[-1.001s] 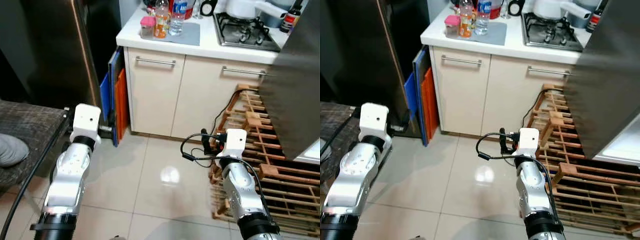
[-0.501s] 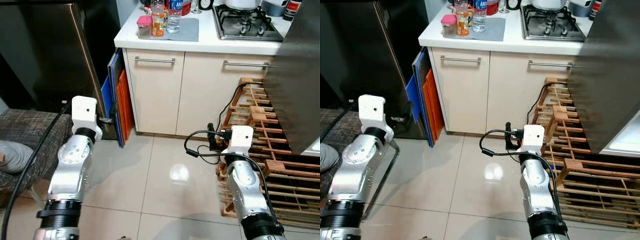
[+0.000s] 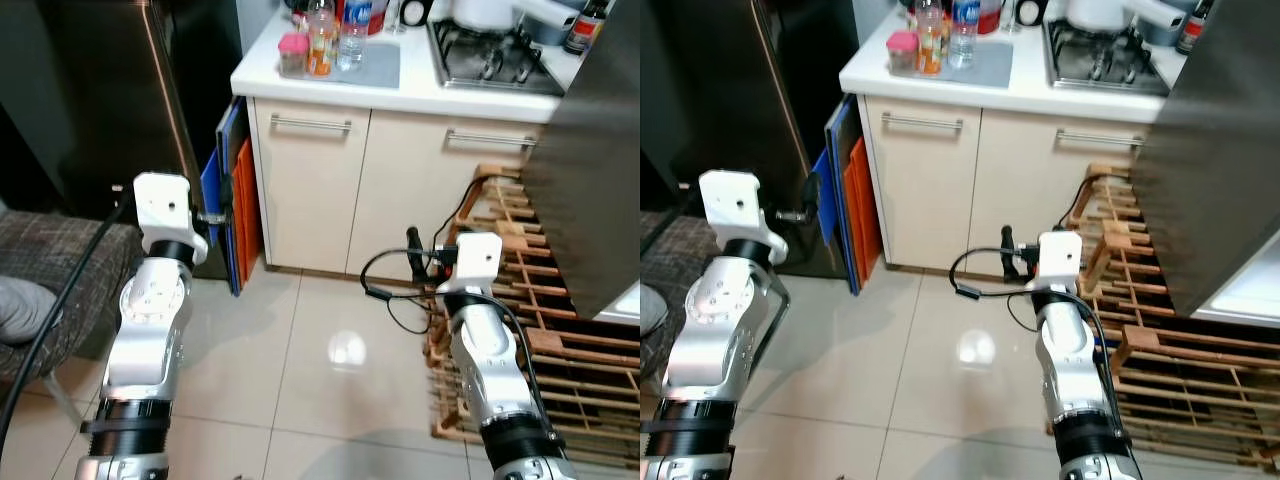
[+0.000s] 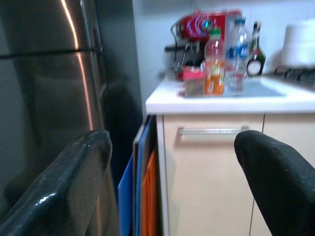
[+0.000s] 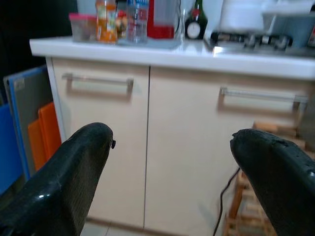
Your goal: Restocking fridge
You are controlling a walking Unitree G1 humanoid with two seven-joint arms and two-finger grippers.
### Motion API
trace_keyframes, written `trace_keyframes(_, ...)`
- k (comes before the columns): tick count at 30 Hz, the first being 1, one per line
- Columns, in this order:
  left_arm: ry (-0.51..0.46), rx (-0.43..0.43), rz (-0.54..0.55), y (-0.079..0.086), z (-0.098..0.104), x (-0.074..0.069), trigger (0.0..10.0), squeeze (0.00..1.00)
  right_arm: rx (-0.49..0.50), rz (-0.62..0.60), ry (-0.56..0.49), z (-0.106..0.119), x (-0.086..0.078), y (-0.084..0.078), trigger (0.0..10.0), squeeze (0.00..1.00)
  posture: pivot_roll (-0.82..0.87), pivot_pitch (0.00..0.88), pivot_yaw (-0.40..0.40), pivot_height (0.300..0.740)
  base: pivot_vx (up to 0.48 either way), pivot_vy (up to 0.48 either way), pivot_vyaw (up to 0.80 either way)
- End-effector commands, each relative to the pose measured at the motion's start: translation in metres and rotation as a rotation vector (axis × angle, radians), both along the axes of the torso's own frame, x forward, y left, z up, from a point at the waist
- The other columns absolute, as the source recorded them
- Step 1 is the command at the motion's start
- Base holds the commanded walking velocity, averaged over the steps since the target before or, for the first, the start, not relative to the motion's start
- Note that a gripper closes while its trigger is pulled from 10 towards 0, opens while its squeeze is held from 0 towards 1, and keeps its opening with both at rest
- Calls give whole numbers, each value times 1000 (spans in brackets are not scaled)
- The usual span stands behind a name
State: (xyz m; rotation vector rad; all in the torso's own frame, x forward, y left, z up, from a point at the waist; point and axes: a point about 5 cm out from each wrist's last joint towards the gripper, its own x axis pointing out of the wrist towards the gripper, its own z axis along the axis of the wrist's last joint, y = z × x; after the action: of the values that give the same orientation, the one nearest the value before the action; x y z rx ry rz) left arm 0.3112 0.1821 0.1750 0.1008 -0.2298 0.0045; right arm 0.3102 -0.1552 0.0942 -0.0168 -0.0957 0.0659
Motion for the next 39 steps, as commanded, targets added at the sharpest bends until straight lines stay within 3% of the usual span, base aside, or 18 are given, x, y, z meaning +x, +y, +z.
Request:
trace_keyframes(1, -18, 7, 9, 0, 5, 1, 10000, 0, -4, 9, -26, 6, 3, 1, 10000, 0, -7, 0, -19, 740, 469, 0, 0)
trace_keyframes(11, -24, 1, 37, 4, 5, 3, 10000, 0, -5, 25, -15, 4, 7, 4, 10000, 0, 6, 0, -31, 740, 468, 0, 0)
trace_keyframes(13, -5, -83, 52, 6, 2, 3, 10000, 0, -3, 37, -11, 4, 7, 7, 10000, 0, 7, 0, -38, 740, 465, 0, 0)
trace_keyframes(15, 9, -110, 61, 6, -2, 3, 10000, 0, -7, 57, -7, 3, 7, 12, 10000, 0, 7, 0, -43, 740, 465, 0, 0)
trace_keyframes(19, -12, -87, 51, 0, 0, 3, 10000, 0, -15, 73, 1, 2, 9, 12, 10000, 0, 16, 0, -74, 740, 465, 0, 0)
trace_keyframes(25, -23, -46, 22, -5, 2, 4, 10000, 0, -3, 60, 15, 1, 13, 8, 10000, 0, 16, 0, -68, 740, 465, 0, 0)
trace_keyframes(39, -58, 15, 0, -7, 9, 3, 10000, 0, 11, 71, 17, -2, 9, 16, 10000, 0, 15, 0, -55, 740, 465, 0, 0)
